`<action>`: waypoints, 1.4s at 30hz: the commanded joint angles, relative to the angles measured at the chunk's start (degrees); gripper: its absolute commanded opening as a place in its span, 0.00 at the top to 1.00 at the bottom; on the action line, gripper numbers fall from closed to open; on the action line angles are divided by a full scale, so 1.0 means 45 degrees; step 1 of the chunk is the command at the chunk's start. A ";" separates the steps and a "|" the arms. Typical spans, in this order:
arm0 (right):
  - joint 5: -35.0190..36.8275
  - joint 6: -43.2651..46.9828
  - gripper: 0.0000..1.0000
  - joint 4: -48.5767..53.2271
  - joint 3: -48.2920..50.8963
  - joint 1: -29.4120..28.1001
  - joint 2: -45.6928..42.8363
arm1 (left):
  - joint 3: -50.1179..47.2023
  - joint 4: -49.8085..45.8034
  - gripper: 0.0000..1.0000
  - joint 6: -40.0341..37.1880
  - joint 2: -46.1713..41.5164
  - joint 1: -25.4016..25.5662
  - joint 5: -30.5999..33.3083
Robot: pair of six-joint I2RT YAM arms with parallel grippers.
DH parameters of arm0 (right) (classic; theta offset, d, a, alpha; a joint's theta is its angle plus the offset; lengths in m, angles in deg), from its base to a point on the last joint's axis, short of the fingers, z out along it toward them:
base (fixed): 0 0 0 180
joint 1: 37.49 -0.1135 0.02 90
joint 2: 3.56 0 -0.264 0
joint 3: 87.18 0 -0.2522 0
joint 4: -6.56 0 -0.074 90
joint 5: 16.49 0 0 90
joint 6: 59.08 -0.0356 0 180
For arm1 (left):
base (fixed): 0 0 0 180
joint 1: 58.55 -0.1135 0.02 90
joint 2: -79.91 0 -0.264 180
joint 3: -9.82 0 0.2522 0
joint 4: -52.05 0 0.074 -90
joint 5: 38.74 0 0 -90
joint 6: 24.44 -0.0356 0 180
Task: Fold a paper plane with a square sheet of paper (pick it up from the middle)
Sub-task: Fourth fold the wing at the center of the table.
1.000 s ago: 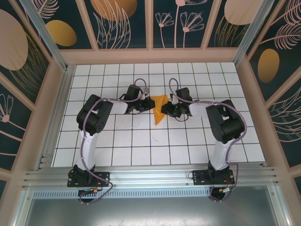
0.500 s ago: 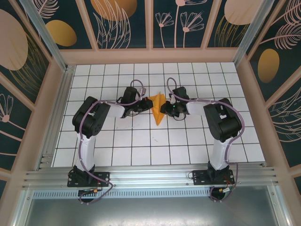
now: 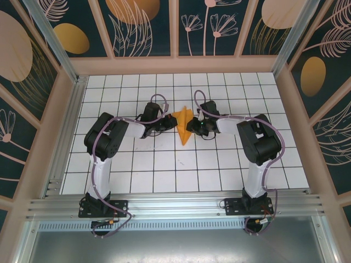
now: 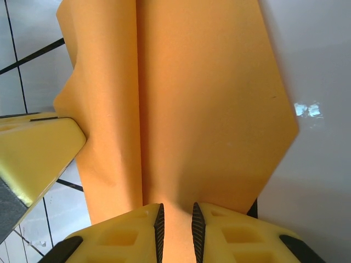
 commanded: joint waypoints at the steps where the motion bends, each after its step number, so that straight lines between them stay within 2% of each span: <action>1: 0.1020 -0.0081 0.74 0.0859 -0.0065 -0.0075 0.0515 | -0.0193 -0.0291 1.00 -0.0190 -0.0138 -0.0043 0.0302; 19: 0.1024 0.0192 0.73 0.1042 -0.0576 -0.0222 0.0465 | 0.0211 -0.1541 0.98 -0.0858 0.0324 0.0054 0.0318; 25: 0.1026 0.0268 0.73 0.0734 -0.0535 -0.0238 0.0014 | 0.0970 -0.3661 0.99 -0.1586 0.0652 0.0343 0.1599; 29: 0.0986 0.0290 0.73 0.0660 -0.0740 -0.0237 -0.0183 | 0.1771 -0.5790 1.00 -0.2173 0.0860 0.0722 0.3522; 36: 0.0786 0.0155 0.73 0.0230 -0.0518 -0.0236 -0.0365 | 0.2293 -0.6913 0.98 -0.2272 0.1229 0.1046 0.4479; 42: 0.0844 0.0027 0.73 -0.0471 -0.0181 -0.0213 -0.1508 | 0.3403 -0.8693 0.98 -0.2256 0.1738 0.1185 0.5693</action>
